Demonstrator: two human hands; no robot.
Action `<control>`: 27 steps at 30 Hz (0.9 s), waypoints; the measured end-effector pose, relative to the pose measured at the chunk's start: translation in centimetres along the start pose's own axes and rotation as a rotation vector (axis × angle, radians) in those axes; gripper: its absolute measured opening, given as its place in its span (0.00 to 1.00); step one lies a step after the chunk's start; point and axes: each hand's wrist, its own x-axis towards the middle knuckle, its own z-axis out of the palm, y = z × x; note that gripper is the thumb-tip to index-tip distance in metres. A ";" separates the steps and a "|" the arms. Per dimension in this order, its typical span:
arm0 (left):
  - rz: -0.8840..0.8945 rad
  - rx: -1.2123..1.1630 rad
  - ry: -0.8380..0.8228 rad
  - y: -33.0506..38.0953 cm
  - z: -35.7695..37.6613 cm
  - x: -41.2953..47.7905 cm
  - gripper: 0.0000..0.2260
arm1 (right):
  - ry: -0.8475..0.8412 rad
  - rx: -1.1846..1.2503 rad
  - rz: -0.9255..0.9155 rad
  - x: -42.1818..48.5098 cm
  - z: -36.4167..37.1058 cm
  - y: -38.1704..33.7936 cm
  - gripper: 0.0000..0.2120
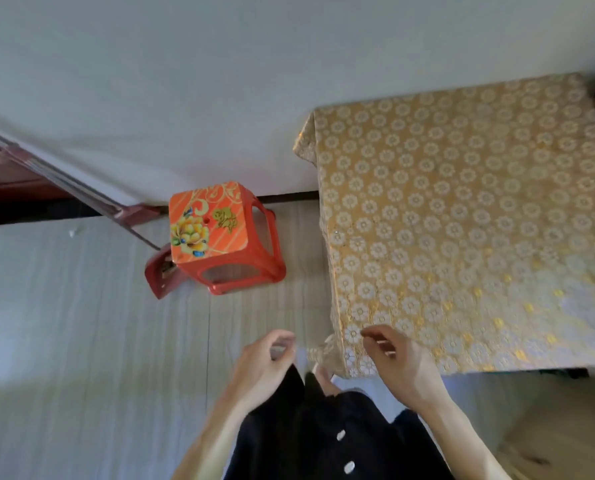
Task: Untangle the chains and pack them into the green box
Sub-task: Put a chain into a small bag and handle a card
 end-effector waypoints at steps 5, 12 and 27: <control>0.040 0.046 -0.084 3.9 -3.0 6.0 0.07 | 0.049 -0.070 0.034 2.7 -0.5 -2.5 0.08; 0.107 0.222 -0.347 7.9 -6.4 15.0 0.08 | 0.194 0.053 0.227 7.4 -0.5 -4.8 0.07; 0.457 0.647 -0.460 17.0 -10.1 36.1 0.11 | 0.479 0.459 0.486 18.9 5.5 -7.6 0.06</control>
